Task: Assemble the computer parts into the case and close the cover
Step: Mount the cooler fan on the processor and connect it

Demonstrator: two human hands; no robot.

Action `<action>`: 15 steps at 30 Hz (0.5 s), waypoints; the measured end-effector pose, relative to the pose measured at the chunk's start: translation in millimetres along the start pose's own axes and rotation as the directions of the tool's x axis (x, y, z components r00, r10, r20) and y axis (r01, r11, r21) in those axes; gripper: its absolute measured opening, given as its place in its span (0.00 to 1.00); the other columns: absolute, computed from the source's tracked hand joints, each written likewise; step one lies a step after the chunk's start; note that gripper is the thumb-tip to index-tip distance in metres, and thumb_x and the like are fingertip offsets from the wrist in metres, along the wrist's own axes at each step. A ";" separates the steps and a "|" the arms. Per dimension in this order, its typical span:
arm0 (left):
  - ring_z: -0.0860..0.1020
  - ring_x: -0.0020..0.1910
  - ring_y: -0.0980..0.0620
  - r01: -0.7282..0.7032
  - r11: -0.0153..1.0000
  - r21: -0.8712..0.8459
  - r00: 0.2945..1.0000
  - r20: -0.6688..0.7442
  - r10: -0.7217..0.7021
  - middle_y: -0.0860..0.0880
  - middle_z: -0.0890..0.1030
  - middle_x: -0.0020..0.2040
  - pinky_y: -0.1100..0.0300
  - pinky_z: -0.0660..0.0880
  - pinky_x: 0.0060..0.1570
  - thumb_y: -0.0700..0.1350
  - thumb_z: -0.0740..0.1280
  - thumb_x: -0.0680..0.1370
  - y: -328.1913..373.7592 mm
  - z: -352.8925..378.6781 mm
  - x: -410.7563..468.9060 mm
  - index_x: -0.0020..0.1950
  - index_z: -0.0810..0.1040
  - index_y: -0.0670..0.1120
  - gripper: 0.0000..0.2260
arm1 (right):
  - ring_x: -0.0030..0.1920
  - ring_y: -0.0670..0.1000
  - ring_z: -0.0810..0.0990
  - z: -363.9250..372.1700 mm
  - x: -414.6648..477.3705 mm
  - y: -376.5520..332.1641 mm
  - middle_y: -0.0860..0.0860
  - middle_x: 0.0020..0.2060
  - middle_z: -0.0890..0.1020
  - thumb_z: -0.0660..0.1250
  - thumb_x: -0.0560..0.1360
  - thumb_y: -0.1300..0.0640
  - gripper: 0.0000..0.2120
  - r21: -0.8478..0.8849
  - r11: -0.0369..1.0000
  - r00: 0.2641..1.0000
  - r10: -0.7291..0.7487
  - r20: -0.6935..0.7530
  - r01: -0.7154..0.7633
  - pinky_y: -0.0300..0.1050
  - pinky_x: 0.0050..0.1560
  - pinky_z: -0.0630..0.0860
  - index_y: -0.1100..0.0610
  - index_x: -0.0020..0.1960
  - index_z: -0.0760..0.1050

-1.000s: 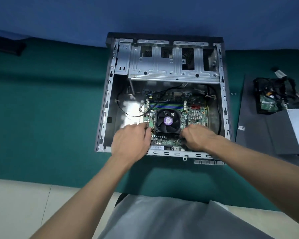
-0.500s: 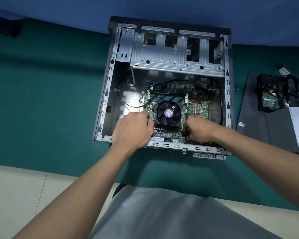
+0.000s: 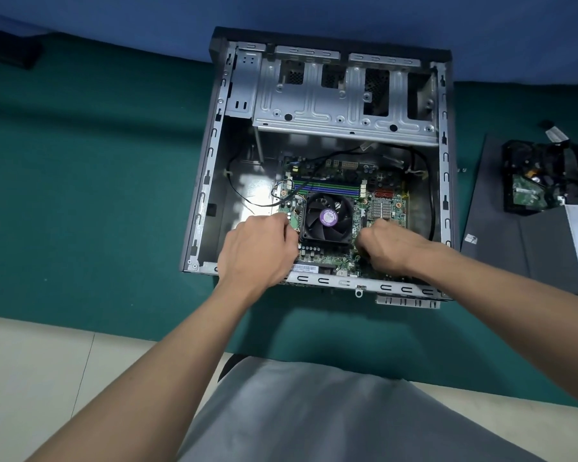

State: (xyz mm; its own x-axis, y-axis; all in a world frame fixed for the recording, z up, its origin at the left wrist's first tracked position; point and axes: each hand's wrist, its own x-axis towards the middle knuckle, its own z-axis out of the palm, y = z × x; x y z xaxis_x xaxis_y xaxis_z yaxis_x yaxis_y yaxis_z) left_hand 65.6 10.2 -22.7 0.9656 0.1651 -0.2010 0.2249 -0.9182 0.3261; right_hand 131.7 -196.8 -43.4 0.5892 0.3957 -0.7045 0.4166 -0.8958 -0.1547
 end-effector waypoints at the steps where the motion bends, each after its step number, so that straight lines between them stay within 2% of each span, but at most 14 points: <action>1: 0.66 0.27 0.48 0.003 1.000 -0.001 1.000 0.004 -0.003 0.52 0.67 0.30 0.56 0.64 0.34 0.50 0.57 0.78 0.1 0.2 0.3 0.45 0.79 0.48 0.12 | 0.34 0.49 0.74 -0.4 1.5 -0.2 0.53 0.34 0.73 0.60 0.71 0.74 0.13 0.027 1.000 1.000 0.000 -0.006 0.000 0.37 0.27 0.67 0.58 0.35 0.68; 3: 0.64 0.25 0.52 0.009 1.000 -0.001 1.000 0.008 -0.009 0.53 0.65 0.28 0.56 0.63 0.33 0.50 0.57 0.78 0.0 0.4 0.8 0.44 0.78 0.48 0.12 | 0.41 0.52 0.77 -0.1 6.3 0.1 0.53 0.38 0.76 0.62 0.71 0.72 0.09 0.111 0.994 1.000 0.004 -0.003 -0.004 0.45 0.37 0.76 0.59 0.38 0.73; 5: 0.66 0.27 0.48 0.012 1.000 0.004 1.000 0.010 -0.012 0.52 0.66 0.29 0.56 0.64 0.33 0.51 0.57 0.78 -0.5 0.5 1.0 0.44 0.78 0.48 0.12 | 0.46 0.52 0.78 2.9 10.1 1.1 0.53 0.40 0.79 0.64 0.71 0.70 0.09 0.221 0.974 0.999 0.051 -0.014 -0.047 0.48 0.47 0.78 0.58 0.39 0.76; 8: 0.68 0.30 0.44 0.009 1.000 0.003 1.000 0.009 -0.009 0.51 0.68 0.31 0.56 0.64 0.34 0.51 0.57 0.78 -0.8 0.7 0.6 0.45 0.79 0.48 0.12 | 0.42 0.49 0.84 11.8 14.3 4.0 0.53 0.39 0.82 0.64 0.74 0.69 0.08 0.386 0.910 0.982 0.185 -0.044 -0.154 0.36 0.37 0.78 0.60 0.41 0.78; 10: 0.68 0.30 0.45 0.003 1.000 0.000 1.000 0.010 -0.003 0.51 0.68 0.30 0.56 0.64 0.34 0.50 0.57 0.78 -0.3 1.0 0.7 0.45 0.79 0.48 0.12 | 0.43 0.49 0.84 16.7 16.1 4.4 0.51 0.38 0.82 0.65 0.73 0.70 0.08 0.444 0.876 0.969 0.239 -0.057 -0.190 0.33 0.41 0.78 0.62 0.40 0.79; 13: 0.69 0.30 0.45 0.002 1.000 -0.003 1.000 0.010 -0.002 0.51 0.68 0.30 0.56 0.64 0.34 0.50 0.57 0.78 -0.5 1.2 1.3 0.45 0.79 0.48 0.12 | 0.44 0.48 0.83 19.4 17.3 0.8 0.47 0.38 0.81 0.66 0.72 0.73 0.11 0.487 0.850 0.965 0.258 -0.053 -0.201 0.35 0.46 0.79 0.59 0.37 0.80; 15: 0.69 0.30 0.44 0.000 1.000 -0.005 1.000 0.006 0.000 0.51 0.67 0.30 0.56 0.64 0.34 0.50 0.57 0.78 -0.8 1.4 0.9 0.45 0.79 0.47 0.12 | 0.43 0.47 0.83 19.1 16.1 -1.6 0.47 0.39 0.81 0.66 0.71 0.74 0.13 0.494 0.848 0.968 0.246 -0.043 -0.194 0.39 0.48 0.80 0.58 0.36 0.79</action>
State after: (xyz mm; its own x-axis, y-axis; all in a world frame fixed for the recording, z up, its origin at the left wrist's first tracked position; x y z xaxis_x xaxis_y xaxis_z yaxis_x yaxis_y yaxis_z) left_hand 66.1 10.7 -24.5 0.9647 0.1630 -0.2069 0.2258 -0.9162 0.3311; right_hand 127.3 -192.9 -67.8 0.7026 0.1711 -0.6907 -0.1028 -0.9361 -0.3365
